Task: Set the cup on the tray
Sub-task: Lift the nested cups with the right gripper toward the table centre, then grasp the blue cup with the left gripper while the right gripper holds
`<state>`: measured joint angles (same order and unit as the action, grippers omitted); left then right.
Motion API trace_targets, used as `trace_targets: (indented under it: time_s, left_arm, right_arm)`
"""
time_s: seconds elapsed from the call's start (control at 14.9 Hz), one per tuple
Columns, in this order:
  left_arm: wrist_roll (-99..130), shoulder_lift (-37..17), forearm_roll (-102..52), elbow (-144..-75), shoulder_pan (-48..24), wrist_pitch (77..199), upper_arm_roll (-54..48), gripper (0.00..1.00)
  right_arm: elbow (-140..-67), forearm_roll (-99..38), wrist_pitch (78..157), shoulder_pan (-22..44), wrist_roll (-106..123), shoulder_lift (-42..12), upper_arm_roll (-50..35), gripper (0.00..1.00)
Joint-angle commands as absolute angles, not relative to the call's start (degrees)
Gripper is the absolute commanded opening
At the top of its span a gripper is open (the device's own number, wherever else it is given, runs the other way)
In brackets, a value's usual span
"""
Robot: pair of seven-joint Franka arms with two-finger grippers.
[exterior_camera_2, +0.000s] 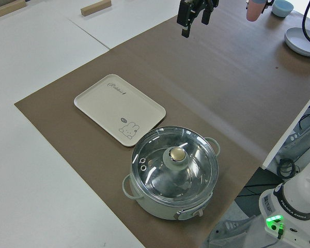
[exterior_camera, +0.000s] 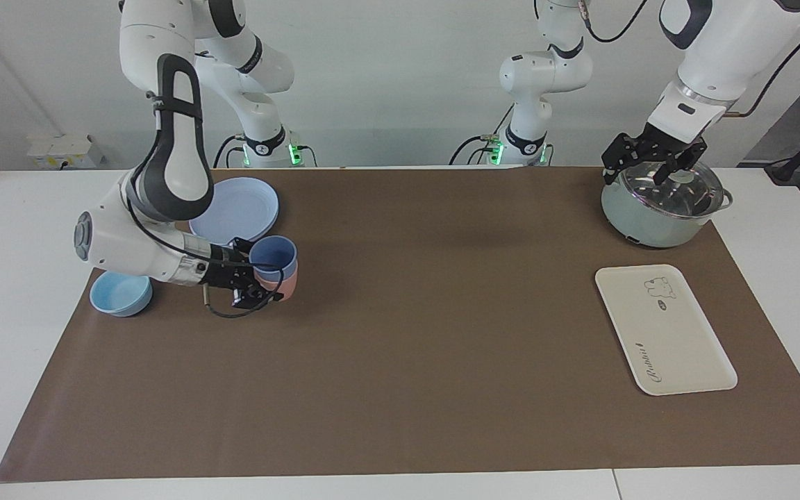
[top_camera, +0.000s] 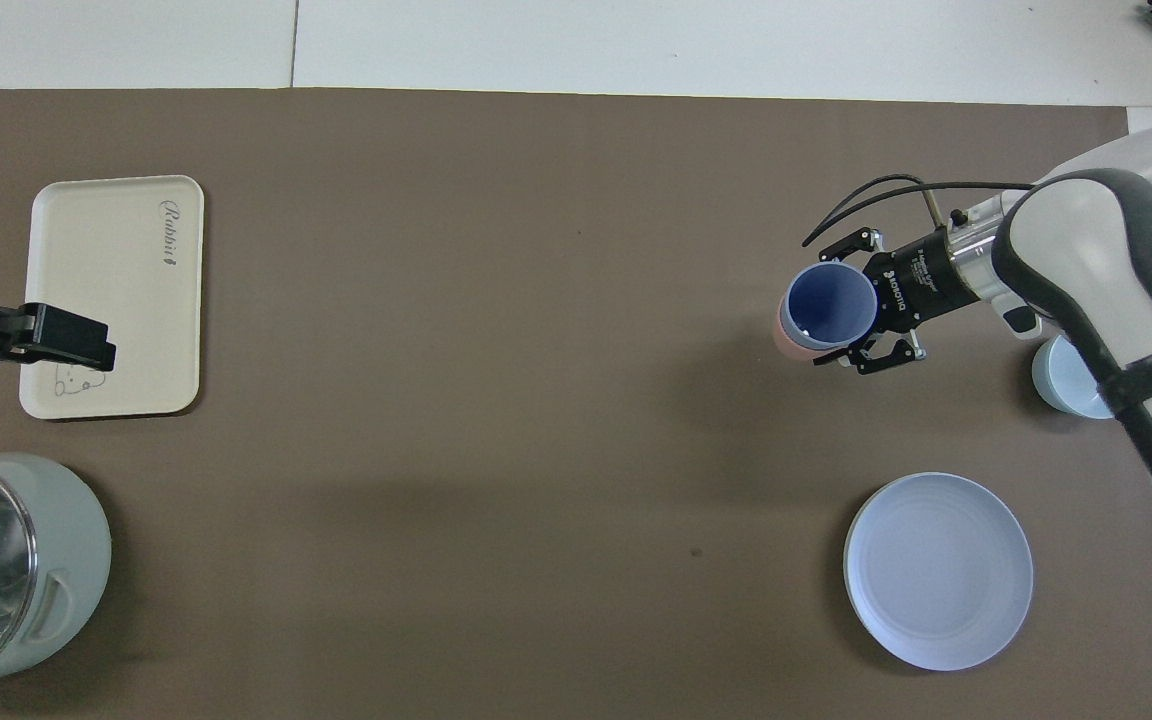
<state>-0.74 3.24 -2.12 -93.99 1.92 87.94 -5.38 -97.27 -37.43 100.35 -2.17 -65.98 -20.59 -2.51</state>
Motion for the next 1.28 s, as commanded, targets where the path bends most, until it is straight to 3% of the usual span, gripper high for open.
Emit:
trace_targets:
  time_s: [0.0, 0.27, 0.4, 0.74, 0.94, 1.21]
  left_arm:
    - [-0.79, 4.66, -1.32, -95.1, 1.76, 87.63, -5.71, 1.0]
    - [4.79, 4.57, -4.55, -95.1, -0.26, 88.24, -7.12, 1.0]
    - [17.17, 4.75, -7.2, -95.71, -4.63, 90.86, -7.12, 1.0]
    - [39.43, 7.11, -9.05, -103.42, -18.17, 107.88, -7.12, 1.0]
    - [45.6, 8.0, -9.14, -108.97, -22.84, 119.16, -7.21, 1.0]
    - [46.75, 5.38, -13.35, -109.07, -24.6, 128.11, -7.21, 0.86]
  right_arm:
    - [-100.46, -39.63, 101.86, -0.72, -67.59, -16.0, -2.64, 0.0]
    - [-100.37, -39.73, 102.65, 3.24, -71.96, -14.24, -2.55, 0.0]
    - [-100.37, -39.73, 107.9, 7.71, -76.53, -14.15, -2.55, 0.0]
    - [-100.28, -38.85, 121.18, 17.12, -92.0, -14.77, -2.55, 0.0]
    - [-100.37, -38.76, 121.64, 18.02, -93.34, -14.77, -2.55, 0.0]
    - [-100.46, -38.76, 121.9, 18.11, -93.43, -14.77, -2.55, 0.0]
